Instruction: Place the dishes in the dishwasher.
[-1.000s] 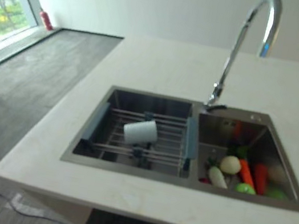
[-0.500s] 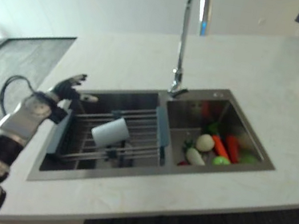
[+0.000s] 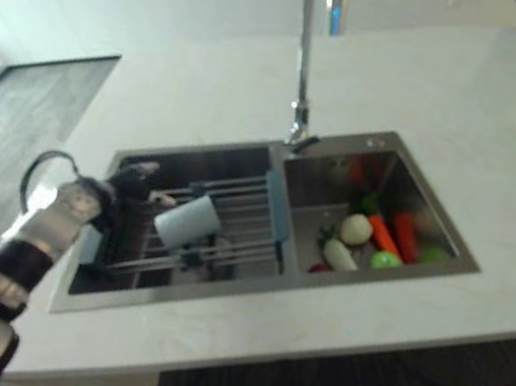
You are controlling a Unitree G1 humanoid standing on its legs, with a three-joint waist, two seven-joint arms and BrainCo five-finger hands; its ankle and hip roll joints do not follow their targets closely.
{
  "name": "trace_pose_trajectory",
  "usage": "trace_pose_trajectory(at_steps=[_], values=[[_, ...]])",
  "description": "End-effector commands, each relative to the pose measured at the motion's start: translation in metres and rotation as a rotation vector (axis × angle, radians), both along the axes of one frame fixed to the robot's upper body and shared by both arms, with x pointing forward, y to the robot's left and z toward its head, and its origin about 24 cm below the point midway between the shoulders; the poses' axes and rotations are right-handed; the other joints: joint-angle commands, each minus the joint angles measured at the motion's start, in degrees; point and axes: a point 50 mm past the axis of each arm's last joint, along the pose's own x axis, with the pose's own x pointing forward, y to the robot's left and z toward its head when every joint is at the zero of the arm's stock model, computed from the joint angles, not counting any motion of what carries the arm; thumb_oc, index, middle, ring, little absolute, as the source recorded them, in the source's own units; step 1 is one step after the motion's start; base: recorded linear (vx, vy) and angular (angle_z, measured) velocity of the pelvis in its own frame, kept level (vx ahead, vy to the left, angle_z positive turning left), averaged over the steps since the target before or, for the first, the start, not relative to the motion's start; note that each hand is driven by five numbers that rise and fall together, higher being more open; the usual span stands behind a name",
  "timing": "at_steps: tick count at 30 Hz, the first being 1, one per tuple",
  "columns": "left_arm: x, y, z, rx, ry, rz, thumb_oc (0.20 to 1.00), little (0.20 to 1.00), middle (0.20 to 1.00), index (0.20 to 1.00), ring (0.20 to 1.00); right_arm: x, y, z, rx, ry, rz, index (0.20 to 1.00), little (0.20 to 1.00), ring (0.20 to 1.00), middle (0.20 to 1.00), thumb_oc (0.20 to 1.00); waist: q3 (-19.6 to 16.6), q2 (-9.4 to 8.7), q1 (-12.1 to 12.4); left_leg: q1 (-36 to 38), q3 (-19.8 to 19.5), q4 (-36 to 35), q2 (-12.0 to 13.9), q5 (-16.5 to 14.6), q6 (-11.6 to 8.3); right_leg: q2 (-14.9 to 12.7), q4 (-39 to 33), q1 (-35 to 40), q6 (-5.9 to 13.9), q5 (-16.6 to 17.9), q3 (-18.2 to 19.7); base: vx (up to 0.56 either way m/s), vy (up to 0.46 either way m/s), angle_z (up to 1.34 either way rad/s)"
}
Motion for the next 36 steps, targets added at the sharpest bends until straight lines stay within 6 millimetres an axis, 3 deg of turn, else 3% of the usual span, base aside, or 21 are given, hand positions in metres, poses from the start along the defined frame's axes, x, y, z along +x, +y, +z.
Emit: trace_pose_trajectory(at_steps=[1,19,21,23,25,30,31,32,36], values=[[0.010,0.011,0.035,0.065,-0.103,0.027,1.000,1.000,1.000,1.000,1.000,0.012,0.003,-0.002,0.007,-0.056,-0.028,1.000,1.000,1.000,1.000,1.000,-0.08,-1.28,0.02,2.91,-2.29,0.12,-1.85,-7.52,1.15,-1.42,0.00,-2.94,4.49,1.10,1.56,0.00,0.000,0.00],[0.015,0.000,0.022,0.134,0.013,-0.036,1.000,1.000,1.000,1.000,1.000,0.030,0.000,0.001,-0.009,-0.125,-0.002,1.000,1.000,1.000,1.000,1.000,3.22,-1.05,-1.20,0.30,-2.55,0.12,-1.63,-6.02,1.05,-1.74,0.00,-6.02,4.40,2.49,3.46,-0.02,-0.007,-0.02],[0.017,0.002,0.023,0.213,0.010,-0.046,1.000,1.000,1.000,1.000,1.000,0.033,0.000,0.002,-0.010,-0.140,0.003,1.000,1.000,1.000,1.000,1.000,3.87,-1.02,-1.53,-0.21,-2.49,0.12,-1.64,-5.72,1.02,-1.74,0.00,-6.61,4.38,2.78,3.87,-0.04,-0.018,-0.07],[0.020,0.003,0.026,0.251,0.022,-0.052,1.000,1.000,1.000,1.000,1.000,0.044,-0.002,0.004,-0.011,-0.174,0.009,1.000,1.000,1.000,1.000,1.000,5.40,-1.08,-1.84,-1.38,-2.77,0.12,-1.73,-5.30,1.05,-1.71,0.00,-7.77,4.21,3.19,4.45,-0.16,-0.019,-0.11],[0.028,0.002,0.032,0.296,0.056,-0.057,1.000,1.000,1.000,1.000,1.000,0.067,-0.005,0.008,-0.016,-0.244,0.022,1.000,1.000,1.000,1.000,1.000,8.72,-1.07,-2.31,-3.91,-3.35,0.12,-1.93,-4.37,0.97,-1.73,0.00,-10.23,3.84,4.02,5.35,-0.26,-0.005,-0.06],[0.037,0.002,0.041,0.522,0.111,-0.103,1.000,1.000,1.000,1.000,1.000,0.095,-0.008,0.015,-0.017,-0.331,0.030,1.000,1.000,1.000,1.000,1.000,11.88,-1.33,-2.83,-6.23,-3.94,0.12,-2.01,-3.65,0.86,-1.83,0.11,-12.54,3.63,4.83,5.81,-0.13,-0.001,-0.06],[0.038,0.001,0.042,0.540,0.112,-0.117,0.664,0.664,0.664,0.664,0.664,0.099,-0.008,0.016,-0.017,-0.342,0.033,1.000,1.000,1.000,1.000,1.000,12.17,-1.39,-2.92,-6.45,-3.99,0.12,-2.03,-3.59,0.84,-1.84,0.10,-12.77,3.62,4.93,5.95,-0.10,-0.004,0.00],[0.039,-0.001,0.043,0.548,0.096,-0.131,0.200,0.200,0.200,0.200,0.200,0.102,-0.008,0.017,-0.017,-0.355,0.038,1.000,1.000,1.000,1.000,1.000,12.45,-1.50,-2.96,-6.68,-4.03,0.12,-2.04,-3.55,0.80,-1.85,0.08,-13.03,3.62,5.06,6.06,-0.06,-0.004,-0.01],[0.042,-0.007,0.047,0.582,0.048,-0.146,0.200,0.200,0.200,0.200,0.200,0.112,-0.004,0.019,-0.019,-0.386,0.051,1.000,1.000,1.000,1.000,1.000,13.02,-1.86,-2.95,-7.26,-4.03,0.12,-1.94,-3.51,0.62,-1.83,0.00,-13.66,3.54,5.20,5.93,-0.06,-0.003,-0.02]])
